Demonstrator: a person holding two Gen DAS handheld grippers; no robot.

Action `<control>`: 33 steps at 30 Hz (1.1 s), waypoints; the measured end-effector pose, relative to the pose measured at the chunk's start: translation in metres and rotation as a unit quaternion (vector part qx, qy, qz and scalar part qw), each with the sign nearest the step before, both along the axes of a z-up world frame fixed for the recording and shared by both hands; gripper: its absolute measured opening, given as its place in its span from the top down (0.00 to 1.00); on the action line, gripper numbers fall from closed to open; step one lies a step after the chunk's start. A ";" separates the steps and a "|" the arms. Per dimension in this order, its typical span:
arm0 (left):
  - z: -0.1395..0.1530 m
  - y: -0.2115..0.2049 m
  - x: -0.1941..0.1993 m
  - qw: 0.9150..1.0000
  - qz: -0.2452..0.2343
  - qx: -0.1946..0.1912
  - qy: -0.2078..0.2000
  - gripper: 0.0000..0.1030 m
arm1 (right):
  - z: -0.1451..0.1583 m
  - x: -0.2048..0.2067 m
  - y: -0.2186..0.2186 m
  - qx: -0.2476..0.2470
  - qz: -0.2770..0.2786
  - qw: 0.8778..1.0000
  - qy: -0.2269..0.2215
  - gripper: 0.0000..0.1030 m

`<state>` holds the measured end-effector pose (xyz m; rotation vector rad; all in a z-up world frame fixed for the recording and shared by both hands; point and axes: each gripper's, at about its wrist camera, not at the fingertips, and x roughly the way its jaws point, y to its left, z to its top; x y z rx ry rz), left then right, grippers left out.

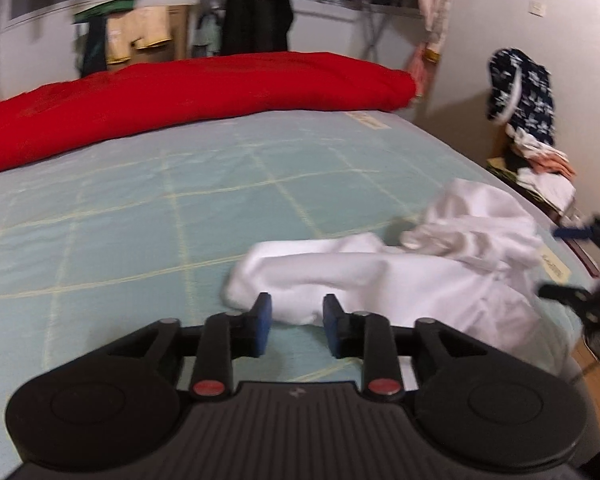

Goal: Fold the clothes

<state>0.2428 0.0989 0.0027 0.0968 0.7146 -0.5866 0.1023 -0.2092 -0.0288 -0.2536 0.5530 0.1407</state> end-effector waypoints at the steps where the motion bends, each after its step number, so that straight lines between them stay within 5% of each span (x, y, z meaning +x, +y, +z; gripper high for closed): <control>1: 0.000 -0.005 0.000 1.000 -0.007 -0.001 0.000 0.65 | -0.001 0.006 0.002 -0.018 -0.002 1.000 -0.004 0.00; 8: -0.004 -0.026 0.000 1.000 -0.025 0.009 0.001 0.59 | -0.015 0.052 0.015 -0.120 -0.012 0.992 -0.043 0.00; 11: -0.007 -0.029 0.003 1.000 -0.028 0.010 0.003 0.56 | -0.005 0.058 0.002 -0.104 -0.045 0.991 -0.075 0.00; 18: -0.018 -0.038 0.020 0.999 -0.033 0.008 0.020 0.51 | -0.022 0.085 -0.010 -0.109 -0.048 0.992 -0.048 0.00; 23: -0.023 -0.036 0.024 0.999 -0.033 0.010 0.026 0.48 | -0.016 0.114 -0.051 -0.056 -0.116 0.990 -0.065 0.00; 33: -0.031 -0.027 0.042 0.998 -0.038 -0.034 0.037 0.33 | -0.013 0.156 -0.093 -0.030 -0.141 0.988 -0.064 0.00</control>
